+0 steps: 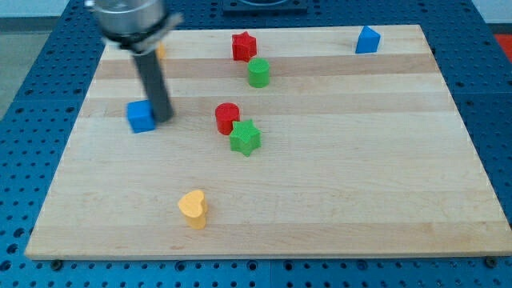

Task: Move red circle to the bottom of blue triangle

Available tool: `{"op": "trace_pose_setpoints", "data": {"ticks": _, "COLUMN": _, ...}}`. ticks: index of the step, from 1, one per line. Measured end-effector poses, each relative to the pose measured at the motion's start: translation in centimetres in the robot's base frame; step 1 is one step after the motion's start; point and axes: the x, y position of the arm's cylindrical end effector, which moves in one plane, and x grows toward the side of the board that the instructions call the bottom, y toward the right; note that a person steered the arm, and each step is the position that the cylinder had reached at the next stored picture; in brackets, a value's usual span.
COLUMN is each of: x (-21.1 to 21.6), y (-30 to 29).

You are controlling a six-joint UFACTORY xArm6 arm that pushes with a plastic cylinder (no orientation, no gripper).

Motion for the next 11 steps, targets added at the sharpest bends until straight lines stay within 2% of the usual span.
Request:
{"op": "trace_pose_setpoints", "data": {"ticks": 1, "x": 0.0, "y": -2.1}}
{"op": "trace_pose_setpoints", "data": {"ticks": 3, "x": 0.9, "y": -1.4}}
{"op": "trace_pose_setpoints", "data": {"ticks": 4, "x": 2.9, "y": 1.5}}
{"op": "trace_pose_setpoints", "data": {"ticks": 5, "x": 3.3, "y": 8.0}}
{"op": "trace_pose_setpoints", "data": {"ticks": 6, "x": 2.3, "y": 12.1}}
{"op": "trace_pose_setpoints", "data": {"ticks": 8, "x": -0.3, "y": 25.6}}
{"op": "trace_pose_setpoints", "data": {"ticks": 9, "x": -0.8, "y": 25.3}}
{"op": "trace_pose_setpoints", "data": {"ticks": 10, "x": -2.0, "y": 21.6}}
{"op": "trace_pose_setpoints", "data": {"ticks": 11, "x": -2.8, "y": 24.6}}
